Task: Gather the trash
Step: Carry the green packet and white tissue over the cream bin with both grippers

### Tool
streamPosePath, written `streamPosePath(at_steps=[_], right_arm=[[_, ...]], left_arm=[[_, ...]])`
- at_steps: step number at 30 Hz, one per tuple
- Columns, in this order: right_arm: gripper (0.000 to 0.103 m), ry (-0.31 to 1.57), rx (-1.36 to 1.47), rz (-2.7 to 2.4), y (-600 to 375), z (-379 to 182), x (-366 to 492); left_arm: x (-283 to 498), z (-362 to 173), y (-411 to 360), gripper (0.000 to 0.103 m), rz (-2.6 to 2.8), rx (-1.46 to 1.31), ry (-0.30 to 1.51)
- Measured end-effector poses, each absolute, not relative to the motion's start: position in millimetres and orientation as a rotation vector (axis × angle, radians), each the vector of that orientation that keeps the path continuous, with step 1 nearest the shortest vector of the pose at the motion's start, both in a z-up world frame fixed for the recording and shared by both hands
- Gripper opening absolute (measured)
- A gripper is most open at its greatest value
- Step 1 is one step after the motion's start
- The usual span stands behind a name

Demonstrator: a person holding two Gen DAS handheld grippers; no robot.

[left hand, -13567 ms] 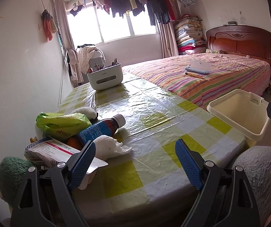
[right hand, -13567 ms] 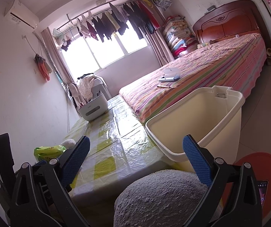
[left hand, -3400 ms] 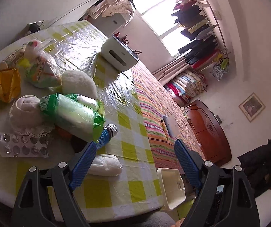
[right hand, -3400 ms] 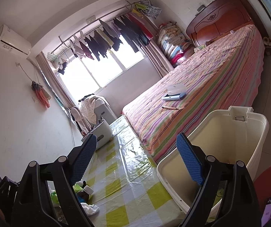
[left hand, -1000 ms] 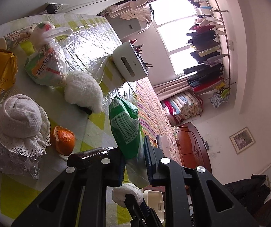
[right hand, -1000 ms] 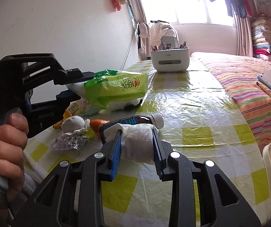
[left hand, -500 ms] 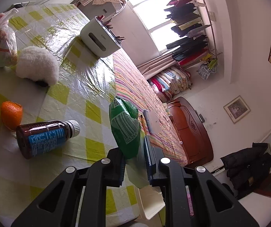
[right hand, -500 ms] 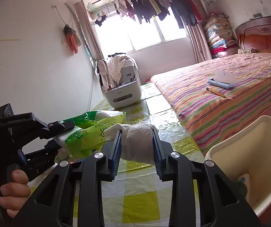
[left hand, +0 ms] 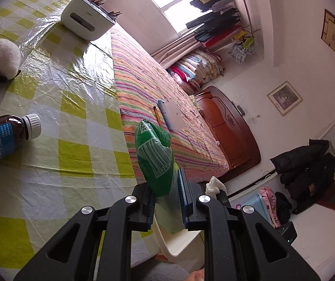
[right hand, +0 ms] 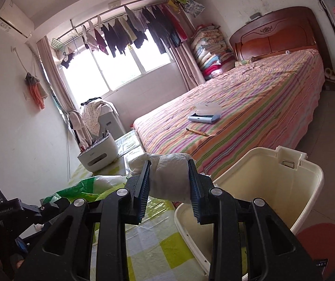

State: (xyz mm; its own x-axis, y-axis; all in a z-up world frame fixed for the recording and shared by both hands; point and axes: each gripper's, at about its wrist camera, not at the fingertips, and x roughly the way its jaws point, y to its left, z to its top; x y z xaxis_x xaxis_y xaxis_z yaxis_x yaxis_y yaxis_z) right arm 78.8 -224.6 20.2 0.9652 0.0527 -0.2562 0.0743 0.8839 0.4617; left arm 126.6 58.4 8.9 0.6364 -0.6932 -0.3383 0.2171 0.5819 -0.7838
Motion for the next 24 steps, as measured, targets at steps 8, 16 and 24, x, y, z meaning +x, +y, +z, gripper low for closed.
streamPosePath(at_steps=[8,16,24], right_arm=[[0.029,0.287,0.543,-0.055,-252.3,12.0,77.7],[0.03,0.293,0.59,-0.09,-264.2,7.6,76.0],[0.034,0.3,0.624,-0.117,-268.6,4.6,77.1]], left_arm=[[125.7,8.7,10.9,0.017,-0.67,-0.677,0.741],[126.2,2.2,-20.0,0.017,-0.709,-0.628,0.781],[127.8,2.2,-19.2,0.017,-0.71,-0.637,0.787]])
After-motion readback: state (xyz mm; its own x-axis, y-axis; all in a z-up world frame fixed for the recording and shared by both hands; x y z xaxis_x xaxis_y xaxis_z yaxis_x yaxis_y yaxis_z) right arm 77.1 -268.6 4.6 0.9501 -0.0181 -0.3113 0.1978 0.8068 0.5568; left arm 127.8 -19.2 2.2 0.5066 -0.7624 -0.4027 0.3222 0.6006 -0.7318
